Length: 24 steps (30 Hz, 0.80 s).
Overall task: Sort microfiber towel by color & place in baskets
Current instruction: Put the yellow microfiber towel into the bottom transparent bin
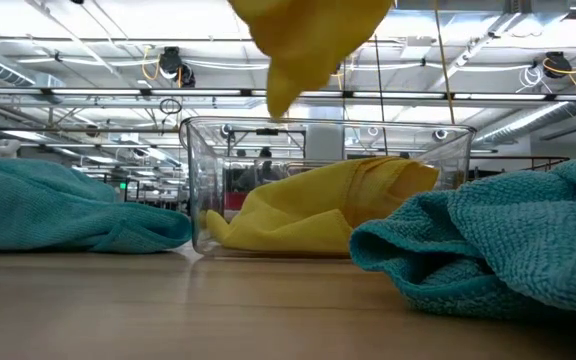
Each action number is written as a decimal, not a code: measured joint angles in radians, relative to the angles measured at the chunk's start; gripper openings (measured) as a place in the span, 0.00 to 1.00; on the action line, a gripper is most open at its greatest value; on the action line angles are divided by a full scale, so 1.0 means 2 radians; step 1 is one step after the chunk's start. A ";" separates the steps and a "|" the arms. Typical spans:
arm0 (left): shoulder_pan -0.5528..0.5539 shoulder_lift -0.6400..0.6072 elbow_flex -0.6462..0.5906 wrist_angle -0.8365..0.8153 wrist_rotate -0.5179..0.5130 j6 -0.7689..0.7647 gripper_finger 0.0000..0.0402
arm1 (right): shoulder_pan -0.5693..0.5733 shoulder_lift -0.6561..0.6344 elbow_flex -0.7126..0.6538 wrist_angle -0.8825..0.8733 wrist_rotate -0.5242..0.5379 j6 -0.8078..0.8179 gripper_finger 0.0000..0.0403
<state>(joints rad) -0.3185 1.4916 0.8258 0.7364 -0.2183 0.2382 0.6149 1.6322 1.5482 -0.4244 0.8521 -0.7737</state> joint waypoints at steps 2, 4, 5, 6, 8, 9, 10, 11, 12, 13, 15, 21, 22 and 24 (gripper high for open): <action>0.007 0.007 0.000 -0.009 0.040 0.000 0.62 | 0.000 0.000 0.000 0.006 -0.002 -0.003 0.00; 0.014 0.019 0.000 -0.010 0.079 0.006 0.62 | -0.003 0.000 0.000 0.009 -0.004 -0.007 0.00; 0.016 0.025 0.000 -0.005 0.093 0.013 0.61 | -0.004 0.000 0.000 0.009 -0.008 -0.007 0.00; 0.018 0.030 0.002 -0.003 0.102 0.023 0.59 | -0.004 0.000 0.000 0.009 -0.009 -0.006 0.00; 0.020 0.042 0.010 -0.002 0.106 0.038 0.53 | -0.007 0.000 0.000 0.011 -0.011 0.005 0.00; 0.021 0.047 0.015 -0.003 0.106 0.045 0.47 | -0.009 0.000 0.000 0.014 -0.011 0.015 0.00; 0.021 0.051 0.020 -0.003 0.108 0.052 0.41 | -0.010 0.000 0.000 0.017 -0.011 0.026 0.01; 0.021 0.055 0.026 -0.002 0.112 0.055 0.35 | -0.012 0.000 0.000 0.018 -0.011 0.038 0.01; 0.021 0.057 0.031 -0.002 0.114 0.056 0.27 | -0.013 0.000 0.000 0.017 -0.011 0.050 0.03; 0.021 0.059 0.035 -0.002 0.114 0.055 0.19 | -0.014 0.000 0.000 0.017 -0.010 0.063 0.05; 0.022 0.059 0.037 -0.002 0.104 0.054 0.06 | -0.014 0.000 0.000 0.017 -0.006 0.094 0.10; 0.022 0.041 0.034 -0.041 0.022 0.054 0.05 | 0.009 -0.002 0.000 -0.043 0.087 0.308 0.32; 0.022 0.038 0.034 -0.054 0.008 0.054 0.05 | 0.014 -0.003 0.000 -0.070 0.101 0.348 0.36; 0.022 0.033 0.034 -0.071 -0.022 0.054 0.04 | 0.023 -0.003 0.000 -0.126 0.116 0.429 0.44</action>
<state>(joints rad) -0.2748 1.5568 0.8936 0.5948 -0.2626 0.3456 0.6615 1.6257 1.5486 -0.6755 1.0843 0.0846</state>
